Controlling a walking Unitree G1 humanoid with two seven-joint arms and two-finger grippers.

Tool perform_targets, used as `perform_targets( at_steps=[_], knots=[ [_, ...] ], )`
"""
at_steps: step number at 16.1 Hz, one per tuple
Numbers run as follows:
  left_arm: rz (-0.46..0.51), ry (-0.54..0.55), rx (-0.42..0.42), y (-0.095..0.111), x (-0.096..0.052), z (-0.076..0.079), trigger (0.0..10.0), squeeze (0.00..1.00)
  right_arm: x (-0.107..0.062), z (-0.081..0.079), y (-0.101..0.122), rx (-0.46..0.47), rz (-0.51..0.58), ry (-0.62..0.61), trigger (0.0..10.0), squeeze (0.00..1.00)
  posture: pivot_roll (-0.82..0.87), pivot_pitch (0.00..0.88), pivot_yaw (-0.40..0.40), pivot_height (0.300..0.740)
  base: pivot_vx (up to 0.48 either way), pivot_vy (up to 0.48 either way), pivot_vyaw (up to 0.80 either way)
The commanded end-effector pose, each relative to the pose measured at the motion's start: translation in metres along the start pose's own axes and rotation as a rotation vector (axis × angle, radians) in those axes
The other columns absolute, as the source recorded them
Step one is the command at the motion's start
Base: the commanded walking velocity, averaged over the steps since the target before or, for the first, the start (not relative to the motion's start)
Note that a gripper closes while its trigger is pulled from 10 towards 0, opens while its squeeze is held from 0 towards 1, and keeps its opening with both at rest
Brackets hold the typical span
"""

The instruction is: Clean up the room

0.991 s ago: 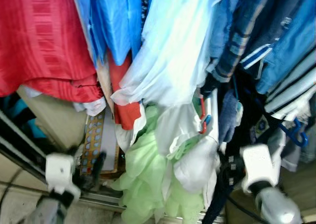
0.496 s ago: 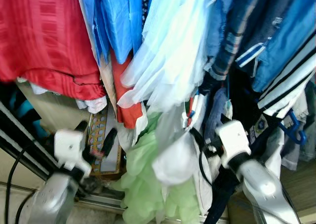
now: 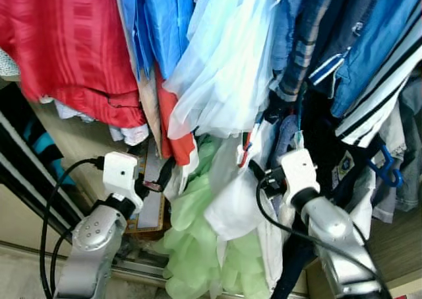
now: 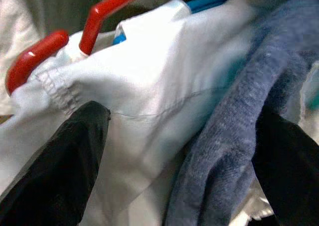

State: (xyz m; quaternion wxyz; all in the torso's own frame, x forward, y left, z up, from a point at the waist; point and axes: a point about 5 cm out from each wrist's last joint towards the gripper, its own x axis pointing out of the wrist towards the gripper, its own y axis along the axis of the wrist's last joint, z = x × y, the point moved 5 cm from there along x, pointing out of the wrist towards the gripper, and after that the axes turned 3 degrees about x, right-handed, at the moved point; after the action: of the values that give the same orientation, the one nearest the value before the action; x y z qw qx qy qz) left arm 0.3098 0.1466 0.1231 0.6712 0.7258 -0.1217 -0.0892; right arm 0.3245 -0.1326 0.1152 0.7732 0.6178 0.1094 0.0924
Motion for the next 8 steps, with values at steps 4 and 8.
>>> perform_targets(
  at_steps=[4, 8],
  knots=[
    [-0.03, 0.064, 0.008, -0.01, -0.023, -0.011, 10.0, 0.0, -0.026, 0.023, 0.026, -0.094, 0.123, -0.183, 10.0, 0.0, -0.01, 0.0, -0.026, 0.74, 0.0, 0.0, 0.0],
    [-0.017, 0.063, 0.028, 0.002, -0.039, -0.02, 10.0, 0.0, -0.048, 0.021, 0.043, -0.16, 0.16, -0.098, 10.0, 0.0, -0.01, 0.0, 0.0, 0.74, 0.0, 0.0, 0.0]
  ],
)
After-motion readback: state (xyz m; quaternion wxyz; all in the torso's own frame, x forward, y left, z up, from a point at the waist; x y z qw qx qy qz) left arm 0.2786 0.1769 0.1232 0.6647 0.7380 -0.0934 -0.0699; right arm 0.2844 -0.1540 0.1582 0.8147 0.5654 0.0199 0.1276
